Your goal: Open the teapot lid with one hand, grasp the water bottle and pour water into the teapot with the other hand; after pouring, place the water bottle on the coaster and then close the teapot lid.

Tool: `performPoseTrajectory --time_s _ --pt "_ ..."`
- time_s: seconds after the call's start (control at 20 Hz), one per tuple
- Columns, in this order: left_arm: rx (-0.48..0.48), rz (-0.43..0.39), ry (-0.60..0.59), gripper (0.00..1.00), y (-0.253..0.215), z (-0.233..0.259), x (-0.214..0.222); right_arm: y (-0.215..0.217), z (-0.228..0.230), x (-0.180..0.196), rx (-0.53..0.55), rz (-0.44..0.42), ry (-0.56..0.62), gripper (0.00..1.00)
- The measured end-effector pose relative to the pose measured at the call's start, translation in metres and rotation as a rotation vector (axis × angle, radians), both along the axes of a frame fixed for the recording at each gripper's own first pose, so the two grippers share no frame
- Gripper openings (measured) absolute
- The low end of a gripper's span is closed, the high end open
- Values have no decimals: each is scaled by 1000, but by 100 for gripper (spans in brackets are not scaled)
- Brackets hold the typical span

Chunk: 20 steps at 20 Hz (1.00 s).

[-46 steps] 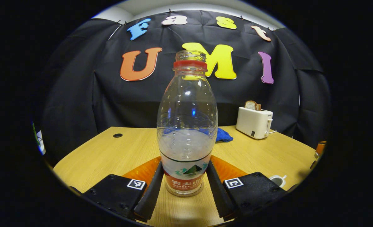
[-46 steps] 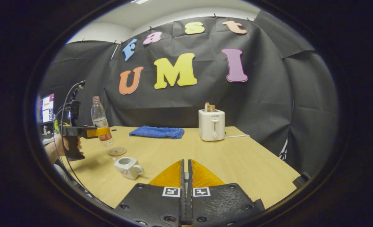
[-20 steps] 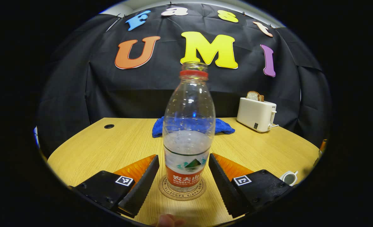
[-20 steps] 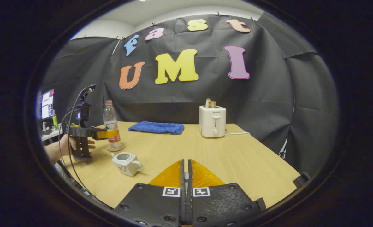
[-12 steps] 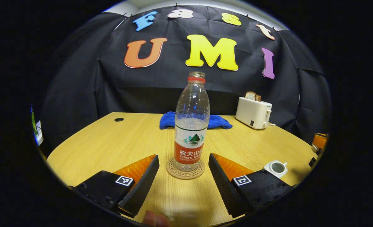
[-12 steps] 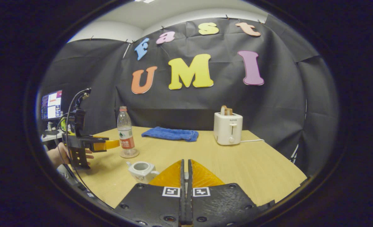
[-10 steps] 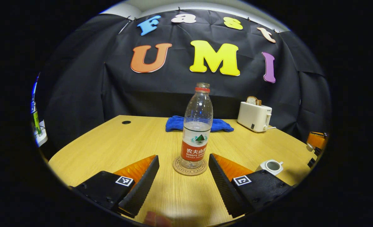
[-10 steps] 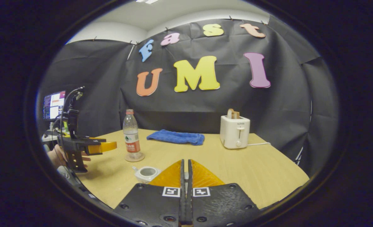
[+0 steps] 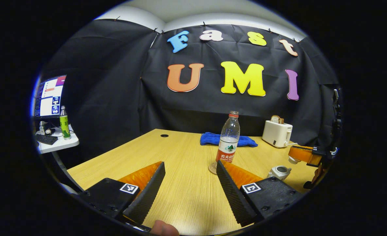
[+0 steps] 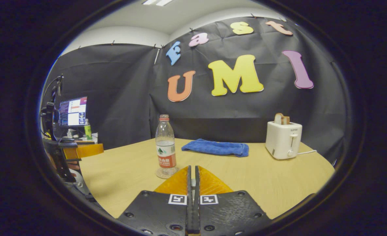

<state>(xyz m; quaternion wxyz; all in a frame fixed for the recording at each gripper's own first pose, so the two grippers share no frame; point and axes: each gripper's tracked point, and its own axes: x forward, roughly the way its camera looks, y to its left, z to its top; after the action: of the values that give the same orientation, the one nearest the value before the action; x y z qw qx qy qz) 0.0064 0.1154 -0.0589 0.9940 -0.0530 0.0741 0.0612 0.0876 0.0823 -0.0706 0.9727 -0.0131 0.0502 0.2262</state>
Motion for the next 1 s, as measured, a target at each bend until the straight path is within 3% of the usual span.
performPoseTrajectory --time_s 0.2,0.8,1.0 --pt "43 41 -20 98 12 7 -14 5 -19 9 -13 7 26 0" --pt "82 11 -37 98 -8 19 -14 4 -40 23 -26 -6 41 0" --pt "97 6 -57 98 -20 27 -12 -1 -40 20 -28 -32 33 10"
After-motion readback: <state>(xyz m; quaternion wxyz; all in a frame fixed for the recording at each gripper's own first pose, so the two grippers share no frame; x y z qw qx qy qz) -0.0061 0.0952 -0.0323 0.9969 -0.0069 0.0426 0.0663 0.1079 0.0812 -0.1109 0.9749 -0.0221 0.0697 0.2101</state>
